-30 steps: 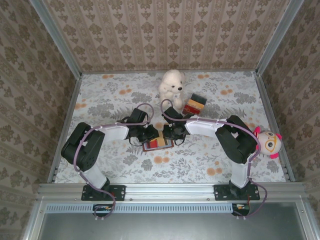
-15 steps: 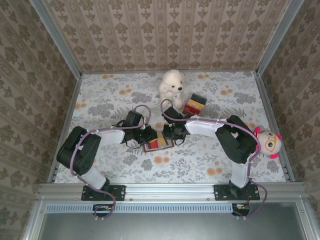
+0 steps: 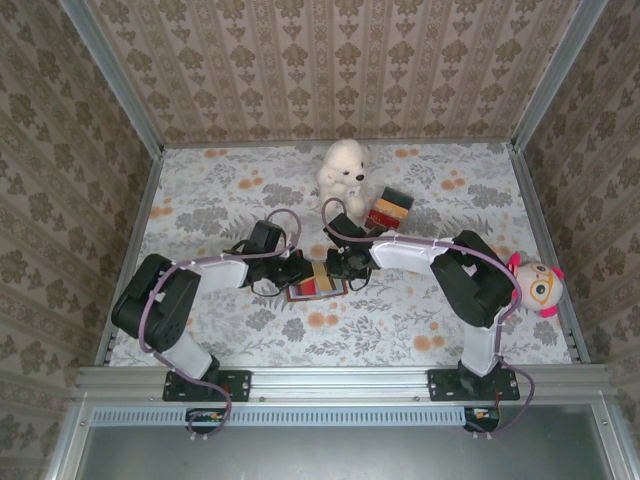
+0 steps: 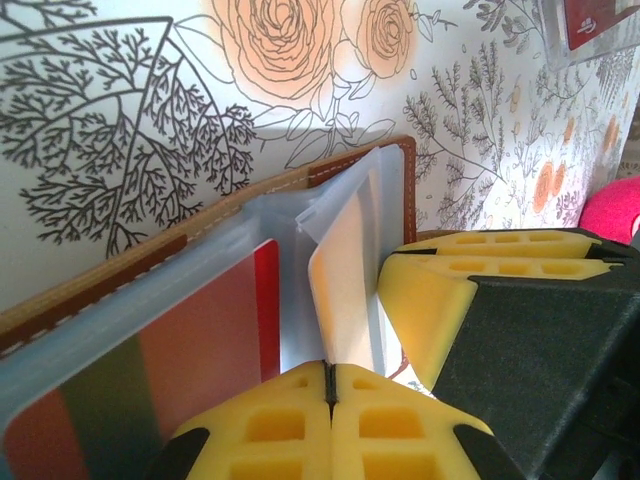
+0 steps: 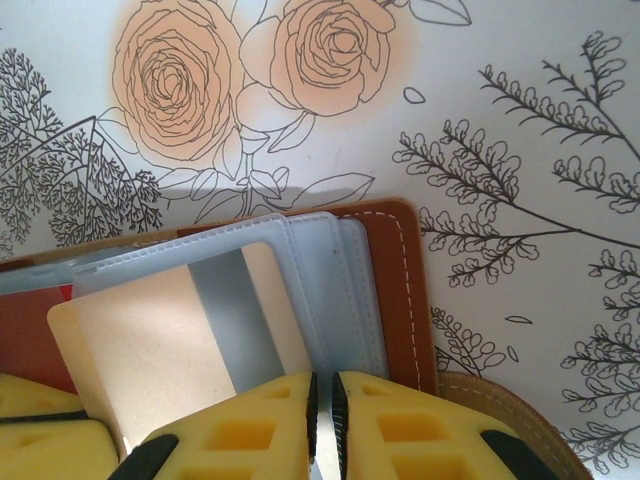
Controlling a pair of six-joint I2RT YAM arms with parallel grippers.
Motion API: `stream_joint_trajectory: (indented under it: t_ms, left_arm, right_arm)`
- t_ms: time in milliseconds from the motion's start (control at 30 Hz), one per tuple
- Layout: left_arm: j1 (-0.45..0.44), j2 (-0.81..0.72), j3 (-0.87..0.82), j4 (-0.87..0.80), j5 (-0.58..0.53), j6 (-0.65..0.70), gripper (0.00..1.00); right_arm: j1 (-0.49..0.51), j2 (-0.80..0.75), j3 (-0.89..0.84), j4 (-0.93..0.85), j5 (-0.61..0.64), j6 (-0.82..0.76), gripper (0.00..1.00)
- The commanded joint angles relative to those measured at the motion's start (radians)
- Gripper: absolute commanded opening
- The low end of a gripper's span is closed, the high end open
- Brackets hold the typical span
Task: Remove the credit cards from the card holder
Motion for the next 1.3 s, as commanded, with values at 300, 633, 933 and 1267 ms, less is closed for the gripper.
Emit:
stream_joint_trajectory:
  t_ms: [300,633,933,1267]
  left_arm:
    - [0.054,-0.096,-0.041,-0.095,0.025,0.083,0.00]
    - [0.062,-0.058,-0.025,-0.113,0.009,0.079,0.00]
    - [0.074,-0.067,-0.032,-0.123,0.003,0.051,0.00]
    - [0.076,-0.056,-0.026,-0.079,0.035,0.013,0.12]
  right_arm:
    - [-0.014,0.027,-0.033,-0.031,-0.008,-0.006,0.16]
    - [-0.012,-0.088,0.019,-0.004,-0.128,-0.144,0.18]
    - [-0.001,-0.002,0.033,0.015,-0.195,-0.110,0.15]
    - [0.001,0.066,0.063,-0.004,-0.232,-0.109,0.16]
